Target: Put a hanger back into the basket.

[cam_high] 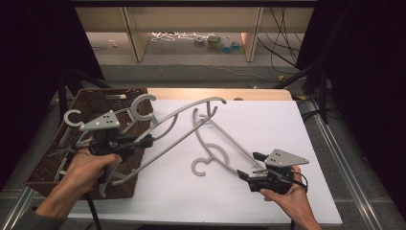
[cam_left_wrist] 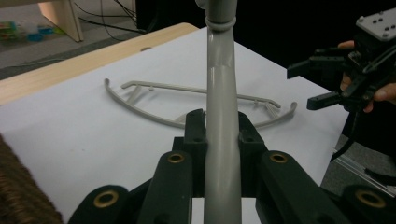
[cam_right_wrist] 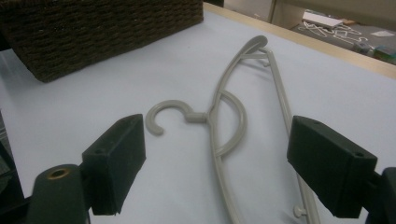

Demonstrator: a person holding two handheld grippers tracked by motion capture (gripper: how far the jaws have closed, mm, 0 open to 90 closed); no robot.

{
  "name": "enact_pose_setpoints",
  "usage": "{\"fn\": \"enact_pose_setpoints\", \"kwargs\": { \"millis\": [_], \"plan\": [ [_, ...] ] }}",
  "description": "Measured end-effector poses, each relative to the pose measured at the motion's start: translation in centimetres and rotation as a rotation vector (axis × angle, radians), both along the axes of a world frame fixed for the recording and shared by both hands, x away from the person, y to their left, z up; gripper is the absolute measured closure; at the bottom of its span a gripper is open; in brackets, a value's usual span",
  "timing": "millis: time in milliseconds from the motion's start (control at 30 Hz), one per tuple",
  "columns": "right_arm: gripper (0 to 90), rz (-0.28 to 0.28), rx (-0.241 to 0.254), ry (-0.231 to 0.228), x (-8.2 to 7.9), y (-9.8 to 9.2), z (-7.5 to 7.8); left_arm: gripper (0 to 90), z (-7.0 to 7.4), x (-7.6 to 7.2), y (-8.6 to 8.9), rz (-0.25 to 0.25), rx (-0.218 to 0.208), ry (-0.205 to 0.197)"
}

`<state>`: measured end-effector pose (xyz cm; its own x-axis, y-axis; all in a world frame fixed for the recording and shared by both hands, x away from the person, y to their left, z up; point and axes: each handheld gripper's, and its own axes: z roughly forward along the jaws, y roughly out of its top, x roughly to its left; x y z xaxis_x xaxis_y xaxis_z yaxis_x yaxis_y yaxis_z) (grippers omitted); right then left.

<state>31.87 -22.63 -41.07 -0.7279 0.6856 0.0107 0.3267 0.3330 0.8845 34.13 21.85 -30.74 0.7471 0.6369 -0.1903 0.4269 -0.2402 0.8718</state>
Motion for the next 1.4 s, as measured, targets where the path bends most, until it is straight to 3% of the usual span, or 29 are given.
{"fn": "enact_pose_setpoints", "kwargs": {
  "millis": [200, 267, 467, 833, 1267, 1400],
  "plan": [
    [20.4, -0.001, -0.013, 0.011, 0.0, -0.1, -0.1, 79.2, 0.9, 0.7, 2.8, 0.073, 0.031, -0.002],
    [20.4, -0.002, -0.015, 0.016, 0.1, -0.2, -0.2, 79.2, 0.9, 1.0, 3.6, 0.090, 0.030, 0.017],
    [20.0, -0.004, -0.014, 0.031, 0.1, -0.2, -0.4, 79.3, 1.2, 1.9, 6.3, 0.147, 0.026, 0.002],
    [19.6, -0.005, -0.010, 0.029, 0.2, -0.2, -0.6, 79.3, 0.8, 3.3, 10.6, 0.262, 0.043, -0.012],
    [19.6, -0.010, -0.014, 0.036, 0.3, -0.2, -0.8, 79.2, -0.4, 4.1, 15.2, 0.335, 0.125, -0.010],
    [19.6, -0.010, -0.013, 0.039, 0.4, -0.3, -0.9, 79.3, -0.8, 4.3, 15.8, 0.329, 0.209, -0.008]
  ]
}}
